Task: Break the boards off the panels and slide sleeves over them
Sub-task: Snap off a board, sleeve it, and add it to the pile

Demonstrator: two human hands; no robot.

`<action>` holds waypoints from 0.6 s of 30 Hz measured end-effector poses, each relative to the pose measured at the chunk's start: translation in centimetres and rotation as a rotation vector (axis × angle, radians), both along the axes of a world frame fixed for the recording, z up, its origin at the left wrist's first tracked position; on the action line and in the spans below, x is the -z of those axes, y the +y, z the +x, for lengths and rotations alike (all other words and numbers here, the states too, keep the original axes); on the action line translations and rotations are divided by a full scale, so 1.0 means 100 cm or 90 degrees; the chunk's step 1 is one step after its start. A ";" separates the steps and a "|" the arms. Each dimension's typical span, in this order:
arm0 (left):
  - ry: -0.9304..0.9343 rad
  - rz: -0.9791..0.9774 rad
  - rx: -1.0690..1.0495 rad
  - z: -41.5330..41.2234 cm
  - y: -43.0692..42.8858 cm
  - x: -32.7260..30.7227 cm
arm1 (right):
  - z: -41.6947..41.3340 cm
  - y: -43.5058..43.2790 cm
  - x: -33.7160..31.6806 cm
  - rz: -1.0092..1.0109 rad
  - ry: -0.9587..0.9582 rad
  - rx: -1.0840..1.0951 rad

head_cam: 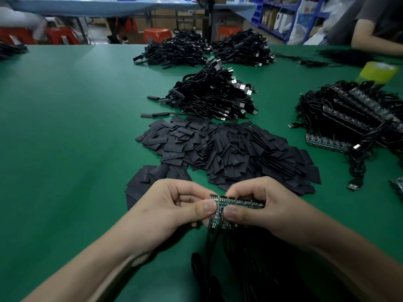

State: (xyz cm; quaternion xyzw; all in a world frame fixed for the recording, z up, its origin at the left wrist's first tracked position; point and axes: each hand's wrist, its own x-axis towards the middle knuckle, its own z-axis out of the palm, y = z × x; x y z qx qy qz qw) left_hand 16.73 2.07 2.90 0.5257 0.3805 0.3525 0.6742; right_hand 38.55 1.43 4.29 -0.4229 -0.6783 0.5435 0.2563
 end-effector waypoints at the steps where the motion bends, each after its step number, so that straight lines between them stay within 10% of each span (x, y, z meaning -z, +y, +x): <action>1: -0.010 -0.006 0.001 0.000 0.000 0.001 | 0.000 0.000 0.000 -0.003 0.012 -0.003; 6: -0.010 0.017 -0.065 -0.002 0.000 0.001 | 0.002 -0.001 -0.001 0.059 -0.091 0.065; 10: 0.026 0.223 -0.152 -0.005 0.000 -0.003 | -0.007 -0.011 -0.004 0.340 -0.226 0.163; 16: 0.159 0.386 -0.227 -0.013 0.008 0.001 | -0.033 -0.019 -0.001 0.225 -0.032 0.151; 18: 0.363 0.454 -0.300 -0.026 0.014 0.002 | -0.031 -0.019 -0.008 0.138 0.111 0.144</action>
